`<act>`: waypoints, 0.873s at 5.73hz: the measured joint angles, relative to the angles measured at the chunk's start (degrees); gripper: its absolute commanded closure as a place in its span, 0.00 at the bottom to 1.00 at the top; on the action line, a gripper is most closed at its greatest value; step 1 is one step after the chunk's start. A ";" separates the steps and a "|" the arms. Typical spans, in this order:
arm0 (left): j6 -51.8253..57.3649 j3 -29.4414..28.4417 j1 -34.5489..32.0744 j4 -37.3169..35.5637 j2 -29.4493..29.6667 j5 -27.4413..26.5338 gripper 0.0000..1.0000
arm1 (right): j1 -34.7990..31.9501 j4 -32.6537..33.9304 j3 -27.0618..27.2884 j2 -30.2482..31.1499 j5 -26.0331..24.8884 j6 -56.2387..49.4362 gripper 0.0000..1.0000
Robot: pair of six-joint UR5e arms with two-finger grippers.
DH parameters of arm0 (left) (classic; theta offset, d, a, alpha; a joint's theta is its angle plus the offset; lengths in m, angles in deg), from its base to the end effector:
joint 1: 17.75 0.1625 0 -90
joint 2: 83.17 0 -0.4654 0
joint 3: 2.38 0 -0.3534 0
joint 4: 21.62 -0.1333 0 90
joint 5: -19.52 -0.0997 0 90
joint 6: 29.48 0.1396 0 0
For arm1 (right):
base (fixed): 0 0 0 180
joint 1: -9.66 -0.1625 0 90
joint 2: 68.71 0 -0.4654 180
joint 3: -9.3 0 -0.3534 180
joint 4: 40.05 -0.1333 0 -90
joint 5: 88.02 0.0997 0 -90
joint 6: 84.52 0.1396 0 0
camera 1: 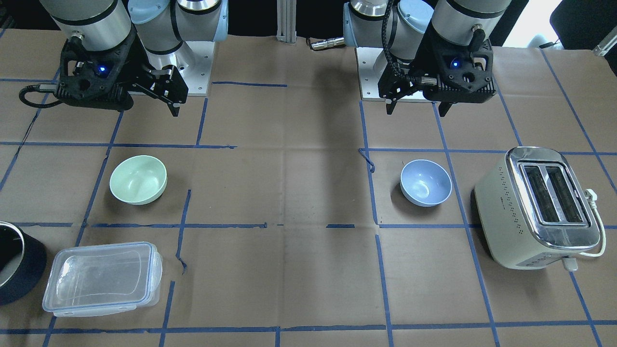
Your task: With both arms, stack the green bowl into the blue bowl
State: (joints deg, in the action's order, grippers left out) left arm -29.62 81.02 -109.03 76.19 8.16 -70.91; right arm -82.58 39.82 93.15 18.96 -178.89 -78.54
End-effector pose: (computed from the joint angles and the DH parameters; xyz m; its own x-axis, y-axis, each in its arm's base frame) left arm -0.1424 -0.4531 0.5164 -0.9998 0.0202 -0.0076 0.0199 0.9988 0.0443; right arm 0.1489 -0.4498 0.5014 -0.9977 0.0629 0.0265 0.0654 0.9920 0.1077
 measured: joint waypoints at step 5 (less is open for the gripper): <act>1.50 27.65 5.09 -25.43 2.47 -0.81 0.06 | 20.79 2.23 11.17 6.54 -0.03 -24.52 0.03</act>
State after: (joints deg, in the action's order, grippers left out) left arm -28.12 108.66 -103.94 50.76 10.62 -71.72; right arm -61.79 42.05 104.33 25.50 -178.92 -103.05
